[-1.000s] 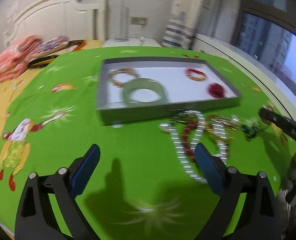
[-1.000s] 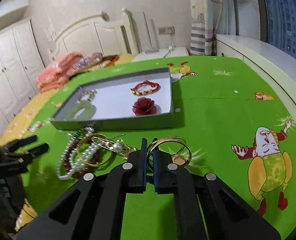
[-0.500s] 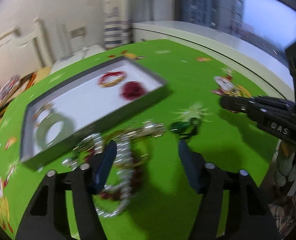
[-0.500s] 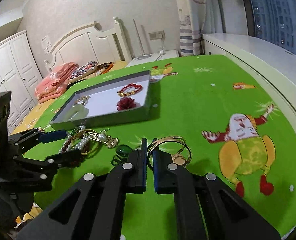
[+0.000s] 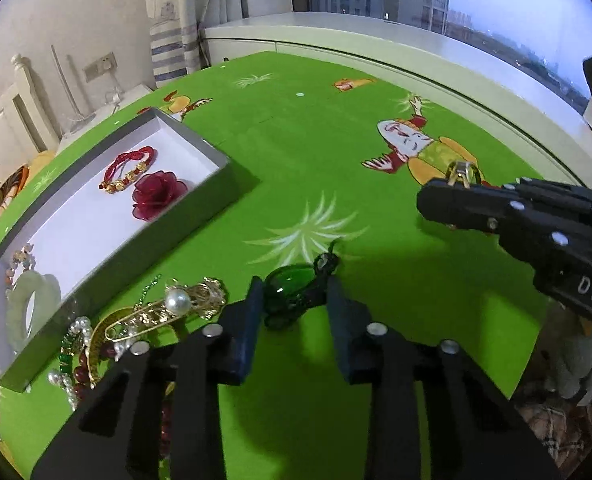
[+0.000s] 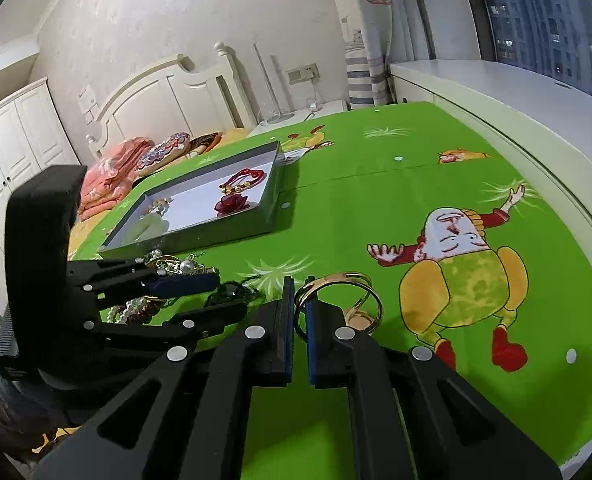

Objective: Organize jewelry
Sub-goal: 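Grasp the green pendant's black cord with the left gripper while the right gripper holds the rings, then carry the pendant and gold rings into the tray and open both grippers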

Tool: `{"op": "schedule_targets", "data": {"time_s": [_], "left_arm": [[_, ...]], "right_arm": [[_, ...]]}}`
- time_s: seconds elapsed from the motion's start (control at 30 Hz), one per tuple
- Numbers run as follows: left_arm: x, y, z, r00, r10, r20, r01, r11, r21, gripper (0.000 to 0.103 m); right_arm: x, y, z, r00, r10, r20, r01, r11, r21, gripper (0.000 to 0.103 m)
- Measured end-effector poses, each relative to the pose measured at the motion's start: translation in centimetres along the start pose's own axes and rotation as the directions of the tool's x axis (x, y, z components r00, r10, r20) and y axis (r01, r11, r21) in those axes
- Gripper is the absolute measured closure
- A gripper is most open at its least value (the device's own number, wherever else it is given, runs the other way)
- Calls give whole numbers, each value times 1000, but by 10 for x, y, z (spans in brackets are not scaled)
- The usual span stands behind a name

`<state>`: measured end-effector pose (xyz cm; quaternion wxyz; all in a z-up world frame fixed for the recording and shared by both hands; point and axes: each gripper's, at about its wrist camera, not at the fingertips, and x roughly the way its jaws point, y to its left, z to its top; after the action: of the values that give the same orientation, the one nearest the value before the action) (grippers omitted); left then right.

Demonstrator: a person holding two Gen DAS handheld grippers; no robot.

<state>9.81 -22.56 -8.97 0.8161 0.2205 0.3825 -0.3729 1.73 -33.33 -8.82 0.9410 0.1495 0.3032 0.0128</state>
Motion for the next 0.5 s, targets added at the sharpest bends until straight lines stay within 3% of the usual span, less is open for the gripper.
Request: {"op": "schedule_targets", "data": {"time_s": [0.1,0.5], "left_arm": [[-1,-10,-1,1000,3,1,-3,999,40,91],[-42,7,1,994,-37,103,42,998,-46,92]], "right_arm": [[1,-3,-2,1000,3,-3,-3,1000,10,97],[-6,-2,-3,1000,-2,3,2,1000,-1,97]]}}
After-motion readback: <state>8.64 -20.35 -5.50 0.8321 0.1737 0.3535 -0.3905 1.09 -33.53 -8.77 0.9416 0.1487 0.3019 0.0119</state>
